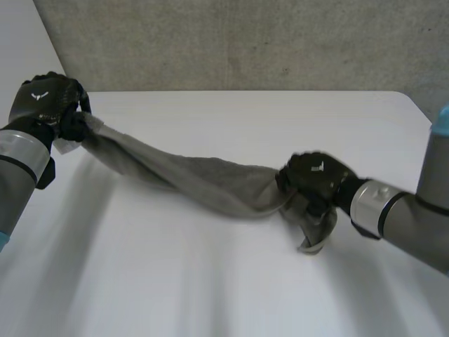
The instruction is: Fold the towel.
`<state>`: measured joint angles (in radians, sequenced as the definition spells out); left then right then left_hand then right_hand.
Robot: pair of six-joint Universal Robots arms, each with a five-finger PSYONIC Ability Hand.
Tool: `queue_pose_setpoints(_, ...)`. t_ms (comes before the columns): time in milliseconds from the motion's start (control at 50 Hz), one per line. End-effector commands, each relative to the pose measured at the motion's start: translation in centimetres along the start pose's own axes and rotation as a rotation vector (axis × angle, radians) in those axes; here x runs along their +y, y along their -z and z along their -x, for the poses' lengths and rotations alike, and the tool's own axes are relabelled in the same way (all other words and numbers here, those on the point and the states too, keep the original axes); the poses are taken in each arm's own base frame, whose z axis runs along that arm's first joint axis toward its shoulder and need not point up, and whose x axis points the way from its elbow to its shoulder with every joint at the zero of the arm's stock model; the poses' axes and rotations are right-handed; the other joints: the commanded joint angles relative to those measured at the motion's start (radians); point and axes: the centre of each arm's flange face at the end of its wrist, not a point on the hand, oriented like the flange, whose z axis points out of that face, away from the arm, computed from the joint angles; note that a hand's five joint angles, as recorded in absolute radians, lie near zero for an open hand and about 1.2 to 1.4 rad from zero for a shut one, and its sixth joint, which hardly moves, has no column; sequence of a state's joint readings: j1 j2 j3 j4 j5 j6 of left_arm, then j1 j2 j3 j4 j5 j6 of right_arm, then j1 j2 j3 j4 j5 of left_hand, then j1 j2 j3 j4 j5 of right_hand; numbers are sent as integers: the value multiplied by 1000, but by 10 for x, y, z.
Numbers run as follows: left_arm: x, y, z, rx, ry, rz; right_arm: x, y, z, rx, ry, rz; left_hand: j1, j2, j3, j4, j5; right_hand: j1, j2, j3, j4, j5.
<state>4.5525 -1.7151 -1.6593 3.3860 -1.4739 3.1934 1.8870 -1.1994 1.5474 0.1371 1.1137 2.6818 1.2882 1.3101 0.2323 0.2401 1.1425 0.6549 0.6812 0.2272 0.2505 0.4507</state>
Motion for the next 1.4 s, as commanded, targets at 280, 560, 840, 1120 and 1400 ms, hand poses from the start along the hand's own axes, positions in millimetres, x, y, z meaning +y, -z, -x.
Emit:
queue_pose_setpoints(280,26,-7,2,2,4,74,18,-22,-16,68,38,-44,108,86,-58,-66,79,-97,-124,-53,-76,-68)
queue_pose_setpoints(560,25,1,-6,22,6,79,-34,-26,-44,125,-267,-132,108,86,-58,-66,79,-285,-311,-53,-76,-255)
queue_pose_setpoints(840,24,3,-10,34,5,77,-4,-73,-62,156,-301,-51,108,86,-58,-66,79,-244,-270,-53,-76,-214)
queue_pose_setpoints(1120,26,5,-11,38,4,83,26,-95,-57,98,-344,37,108,86,-58,-66,79,-63,-89,-53,-76,-33)
queue_pose_setpoints(1400,25,4,-9,31,4,79,-15,-69,-65,89,-325,-37,108,86,-58,-66,79,741,715,-53,-76,771)
